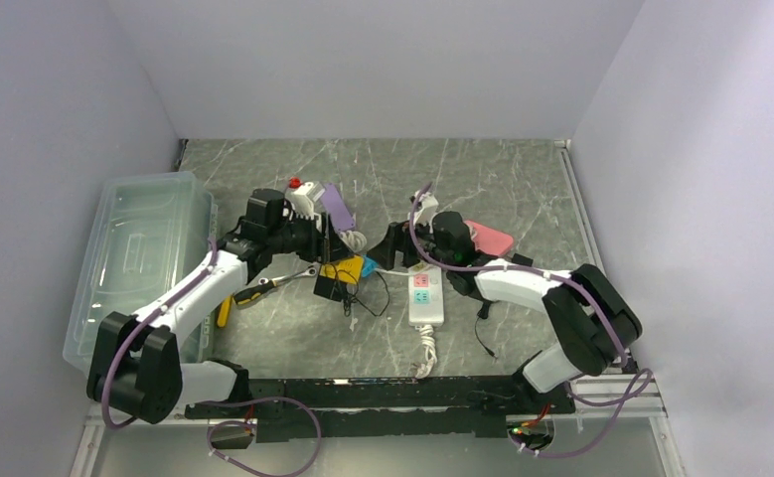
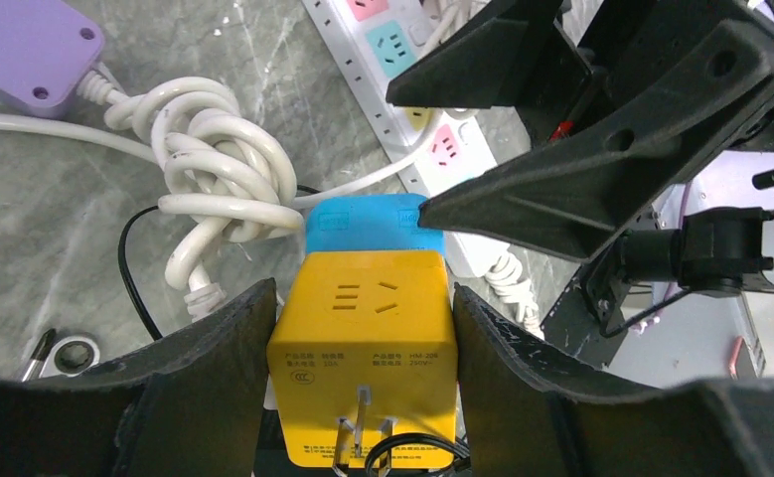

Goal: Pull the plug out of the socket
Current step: Remove the plug from the socket.

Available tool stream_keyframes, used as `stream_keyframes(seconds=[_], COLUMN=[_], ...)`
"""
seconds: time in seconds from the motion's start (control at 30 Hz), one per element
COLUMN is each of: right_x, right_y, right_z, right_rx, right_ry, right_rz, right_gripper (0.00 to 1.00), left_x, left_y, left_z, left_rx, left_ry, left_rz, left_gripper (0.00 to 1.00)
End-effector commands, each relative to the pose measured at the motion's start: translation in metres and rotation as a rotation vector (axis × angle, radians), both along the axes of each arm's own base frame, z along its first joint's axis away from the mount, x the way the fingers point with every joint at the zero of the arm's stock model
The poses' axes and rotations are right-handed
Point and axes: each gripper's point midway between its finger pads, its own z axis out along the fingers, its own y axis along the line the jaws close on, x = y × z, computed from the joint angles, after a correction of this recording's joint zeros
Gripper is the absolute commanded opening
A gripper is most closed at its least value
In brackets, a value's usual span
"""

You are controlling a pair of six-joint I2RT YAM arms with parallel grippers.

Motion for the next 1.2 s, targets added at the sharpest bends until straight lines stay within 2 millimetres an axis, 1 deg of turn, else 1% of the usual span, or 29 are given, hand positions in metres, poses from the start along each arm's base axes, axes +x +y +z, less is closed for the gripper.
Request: stream_keyframes(seconds=[0.0, 0.13, 0.37, 0.47, 0.53, 0.63, 0.67, 0.73, 0.87, 0.93, 1.03, 1.13, 1.17], right_x=[-0.001, -0.001, -0.003, -0.003, -0.002, 0.0, -0.001, -0.001, -0.009, -0.021, -0.038, -0.049, -0.054], right_y=[0.018, 0.024, 0.029, 0.03, 0.027, 0.016, 0.012, 0.002, -0.01, -0.009, -0.004, 0.006, 0.012], right_z=[0.008, -0.002, -0.01, -0.01, -0.008, 0.003, 0.012, 0.019, 0.038, 0.05, 0.061, 0.061, 0.061], right_rx=[-0.006, -0.032, -0.046, -0.045, -0.046, -0.053, -0.048, -0.054, -0.046, -0.029, -0.015, -0.069, -0.092], right_ry=[-0.022, 0.008, 0.038, 0.034, 0.016, -0.053, -0.088, -0.142, -0.27, -0.354, -0.436, -0.497, -0.517], right_rz=[0.079, 0.11, 0.144, 0.149, 0.129, 0.089, 0.077, 0.046, 0.05, 0.113, 0.189, 0.218, 0.225], right_gripper=[0.86, 0.85, 0.84, 0.83, 0.83, 0.83, 0.84, 0.85, 0.86, 0.86, 0.78, 0.75, 0.73], left_x=[0.019, 0.025, 0.034, 0.035, 0.034, 0.032, 0.031, 0.028, 0.019, 0.017, 0.014, 0.012, 0.011], left_y=[0.002, 0.013, 0.031, 0.033, 0.032, 0.029, 0.028, 0.026, 0.019, 0.017, 0.015, 0.012, 0.011], left_z=[0.054, 0.06, 0.066, 0.067, 0.069, 0.074, 0.075, 0.078, 0.084, 0.085, 0.085, 0.084, 0.084], left_rx=[-0.042, -0.045, -0.06, -0.07, -0.087, -0.114, -0.121, -0.14, -0.183, -0.189, -0.2, -0.216, -0.222], left_ry=[-0.196, -0.219, -0.225, -0.217, -0.213, -0.203, -0.195, -0.185, -0.158, -0.154, -0.137, -0.117, -0.11], left_rz=[0.046, 0.103, 0.184, 0.184, 0.172, 0.136, 0.121, 0.088, -0.002, -0.024, -0.05, -0.077, -0.089], left_gripper=[0.0, 0.0, 0.0, 0.0, 0.0, 0.0, 0.0, 0.0, 0.0, 0.0, 0.0, 0.0, 0.0])
